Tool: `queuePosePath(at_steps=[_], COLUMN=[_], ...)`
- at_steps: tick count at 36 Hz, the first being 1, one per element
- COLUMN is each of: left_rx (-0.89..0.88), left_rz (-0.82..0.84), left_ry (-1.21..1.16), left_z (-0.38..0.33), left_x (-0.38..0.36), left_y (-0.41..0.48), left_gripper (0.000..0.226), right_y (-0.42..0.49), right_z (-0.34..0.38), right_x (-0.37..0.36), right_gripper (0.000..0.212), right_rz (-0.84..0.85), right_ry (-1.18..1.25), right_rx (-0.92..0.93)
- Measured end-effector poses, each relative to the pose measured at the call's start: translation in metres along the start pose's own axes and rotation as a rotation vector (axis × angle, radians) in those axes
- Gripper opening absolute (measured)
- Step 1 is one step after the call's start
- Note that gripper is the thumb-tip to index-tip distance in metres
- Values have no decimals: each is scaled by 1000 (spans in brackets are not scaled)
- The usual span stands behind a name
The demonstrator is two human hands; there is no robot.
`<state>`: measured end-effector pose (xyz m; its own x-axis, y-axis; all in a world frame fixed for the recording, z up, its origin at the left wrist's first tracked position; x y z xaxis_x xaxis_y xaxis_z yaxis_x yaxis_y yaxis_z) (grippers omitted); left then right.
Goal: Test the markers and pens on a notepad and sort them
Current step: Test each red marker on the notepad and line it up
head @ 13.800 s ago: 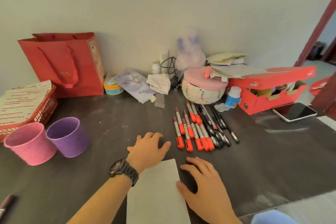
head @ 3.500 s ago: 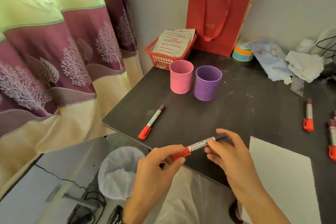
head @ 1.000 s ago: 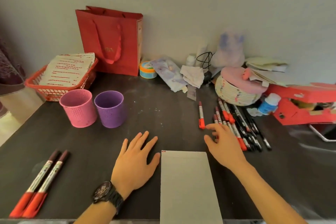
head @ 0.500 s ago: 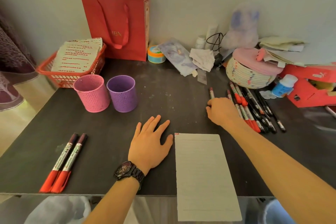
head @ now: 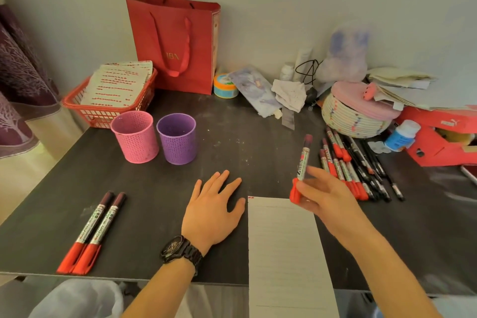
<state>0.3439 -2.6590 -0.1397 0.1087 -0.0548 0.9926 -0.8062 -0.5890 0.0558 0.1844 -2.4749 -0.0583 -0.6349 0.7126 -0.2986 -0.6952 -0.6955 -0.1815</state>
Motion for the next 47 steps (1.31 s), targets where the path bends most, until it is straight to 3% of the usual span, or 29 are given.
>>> queuePosePath(at_steps=[8, 11, 14, 17, 18, 20, 22, 25, 30, 32, 36, 39, 42, 47], left_rx=[15, 109, 254, 295, 279, 207, 100, -25, -7, 17, 77, 106, 131, 115], left_rz=[-47, -98, -153, -144, -141, -124, -81, 8, -61, -148, -280, -324, -307, -261], left_ry=[-62, -292, -594, -772, -799, -823, -813, -734, -535, -414, -295, -264, -263, -274], left_z=[1, 1, 0, -8, -13, -25, -40, -60, -81, -85, -94, -104, -111, -117], left_x=[1, 7, 19, 30, 34, 43, 51, 52, 40, 37, 38, 44, 48, 50], left_y=[-8, -19, -32, -46, -52, -65, -79, -95, -111, -114, -117, -117, -118, -122], left_gripper=[53, 34, 12, 14, 15, 16, 20, 41, 63, 60, 58, 55, 54, 56], right_y=[-74, -89, -103, -112, -115, -121, -127, -132, -134, -132, -130, -129, -124, -119], right_z=[-26, -41, -48, -55, -56, -60, -63, -66, -68, -68, -61, -53, -43, -36], right_x=[-8, -6, -8, -9, -11, -13, -18, -22, -29, -31, -44, -52, -52, -48], right_gripper=[40, 53, 29, 11, 15, 49, 72, 75, 34, 25, 40, 42, 44, 48], right_rz=[-25, -97, -110, -114, -114, -113, -138, -138, -177, -259, -289, -365, -433, -457], right_ry=[245, 312, 412, 450, 449, 396, 336, 268, 177, 302, 798, 1023, 1135, 1079], right_rx=[6, -4, -14, -19, -16, -5, 1, 4, 84, 83, 54, 36, 11, 8])
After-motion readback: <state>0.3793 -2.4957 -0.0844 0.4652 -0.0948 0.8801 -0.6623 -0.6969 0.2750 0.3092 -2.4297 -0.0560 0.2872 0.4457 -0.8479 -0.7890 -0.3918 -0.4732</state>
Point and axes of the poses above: each hand's wrist, its own y-axis towards the middle knuckle, its own x-axis out of the back of the hand, z = x × y, the point moved 1 cm from there along y, towards the middle knuckle, and after that the axes turned 15 degrees about y, right-handed, at the moved point
